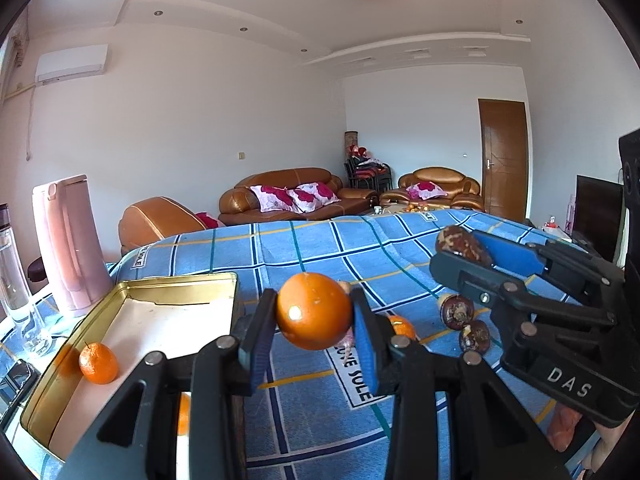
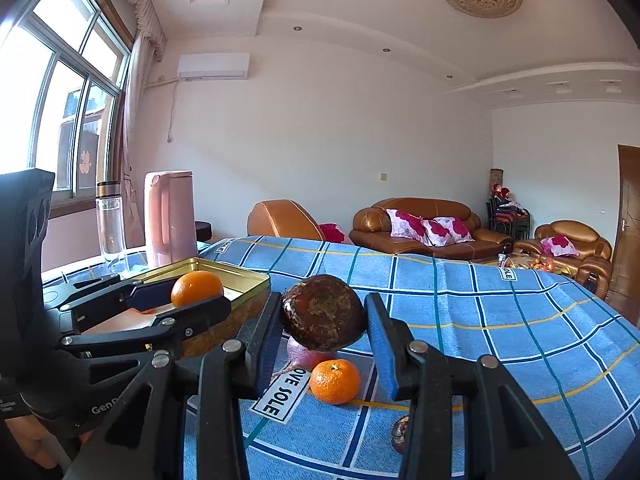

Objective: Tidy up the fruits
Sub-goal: 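Carry the orange and the passion fruit over the gold tray with both grippers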

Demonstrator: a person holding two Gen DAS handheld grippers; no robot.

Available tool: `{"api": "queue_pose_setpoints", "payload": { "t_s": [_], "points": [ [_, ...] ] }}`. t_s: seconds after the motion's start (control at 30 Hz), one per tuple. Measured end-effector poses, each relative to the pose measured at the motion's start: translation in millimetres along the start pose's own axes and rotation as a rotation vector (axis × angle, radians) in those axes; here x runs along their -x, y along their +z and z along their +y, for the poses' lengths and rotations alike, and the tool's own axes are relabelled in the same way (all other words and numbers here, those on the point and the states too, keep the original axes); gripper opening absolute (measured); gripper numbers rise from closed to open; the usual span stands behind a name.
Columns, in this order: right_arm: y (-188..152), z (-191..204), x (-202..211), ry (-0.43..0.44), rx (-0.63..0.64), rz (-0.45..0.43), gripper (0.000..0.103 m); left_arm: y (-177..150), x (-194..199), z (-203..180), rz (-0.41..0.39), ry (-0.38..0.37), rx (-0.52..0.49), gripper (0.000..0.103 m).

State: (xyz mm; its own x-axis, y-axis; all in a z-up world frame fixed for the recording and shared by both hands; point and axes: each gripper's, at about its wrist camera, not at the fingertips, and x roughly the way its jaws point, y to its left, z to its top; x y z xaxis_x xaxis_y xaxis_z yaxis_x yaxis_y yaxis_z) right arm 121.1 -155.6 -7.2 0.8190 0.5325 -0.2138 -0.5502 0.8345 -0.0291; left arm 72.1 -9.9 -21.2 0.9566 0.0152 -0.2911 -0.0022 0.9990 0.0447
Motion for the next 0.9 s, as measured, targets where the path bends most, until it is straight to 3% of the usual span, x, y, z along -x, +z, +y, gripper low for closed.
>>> {"api": "queue_pose_setpoints", "payload": {
  "t_s": [0.9],
  "points": [
    [4, 54, -31, 0.095, 0.080, 0.038, 0.043, -5, 2, 56, 0.036, 0.105, 0.062, 0.038]
  ]
}}
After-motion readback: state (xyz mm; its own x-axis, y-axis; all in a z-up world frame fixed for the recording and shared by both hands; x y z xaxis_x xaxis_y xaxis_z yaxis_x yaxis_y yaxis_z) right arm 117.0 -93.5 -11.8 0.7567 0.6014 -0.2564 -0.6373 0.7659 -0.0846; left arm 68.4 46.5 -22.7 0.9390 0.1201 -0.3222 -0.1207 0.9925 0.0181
